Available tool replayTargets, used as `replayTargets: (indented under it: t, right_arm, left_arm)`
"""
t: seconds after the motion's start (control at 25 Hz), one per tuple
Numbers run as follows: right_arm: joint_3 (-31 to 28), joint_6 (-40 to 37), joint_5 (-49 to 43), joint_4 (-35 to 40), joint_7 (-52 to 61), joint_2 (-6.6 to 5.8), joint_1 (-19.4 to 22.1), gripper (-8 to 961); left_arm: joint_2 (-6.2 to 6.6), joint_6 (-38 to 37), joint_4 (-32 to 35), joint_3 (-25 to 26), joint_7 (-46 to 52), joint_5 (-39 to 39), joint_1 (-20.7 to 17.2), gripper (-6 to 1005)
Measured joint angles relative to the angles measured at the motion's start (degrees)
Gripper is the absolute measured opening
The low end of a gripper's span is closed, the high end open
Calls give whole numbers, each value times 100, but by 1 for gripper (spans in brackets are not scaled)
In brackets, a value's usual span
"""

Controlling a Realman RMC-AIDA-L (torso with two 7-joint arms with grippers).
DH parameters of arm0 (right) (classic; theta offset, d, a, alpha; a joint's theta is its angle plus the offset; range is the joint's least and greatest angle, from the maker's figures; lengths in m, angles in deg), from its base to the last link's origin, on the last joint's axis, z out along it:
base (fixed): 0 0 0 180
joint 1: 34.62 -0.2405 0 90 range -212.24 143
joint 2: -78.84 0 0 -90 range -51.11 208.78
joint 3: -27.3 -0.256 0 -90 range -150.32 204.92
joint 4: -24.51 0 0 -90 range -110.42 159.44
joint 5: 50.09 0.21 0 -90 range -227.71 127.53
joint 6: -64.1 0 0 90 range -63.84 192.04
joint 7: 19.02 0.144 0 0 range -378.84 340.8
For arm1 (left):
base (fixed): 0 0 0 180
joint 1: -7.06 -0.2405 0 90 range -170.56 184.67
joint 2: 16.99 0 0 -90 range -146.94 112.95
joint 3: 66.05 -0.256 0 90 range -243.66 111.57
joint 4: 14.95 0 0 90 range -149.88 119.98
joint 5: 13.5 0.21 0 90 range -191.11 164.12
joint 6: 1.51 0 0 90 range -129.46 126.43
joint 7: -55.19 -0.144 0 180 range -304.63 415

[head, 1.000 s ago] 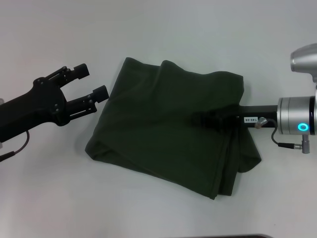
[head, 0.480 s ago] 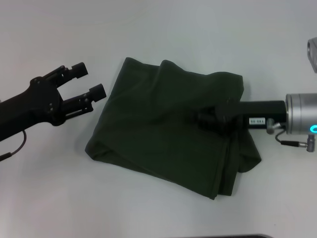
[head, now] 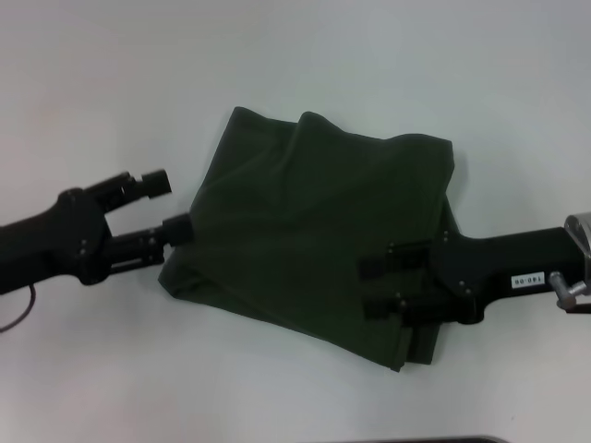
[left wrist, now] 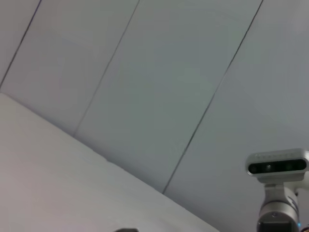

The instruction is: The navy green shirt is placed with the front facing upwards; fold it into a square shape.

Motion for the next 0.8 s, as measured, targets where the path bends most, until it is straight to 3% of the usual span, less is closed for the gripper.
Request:
replayTargets:
  t: [0.48, 0.8]
  right_arm:
    - [-42, -155, -353, -7, 60, -68, 160, 842]
    - [-156, -207, -359, 0, 69, -101, 229, 899]
  left_arm:
    - [-43, -215, 15, -5, 324, 151, -84, 875]
    - [-18, -247, 15, -8, 492, 281, -23, 877]
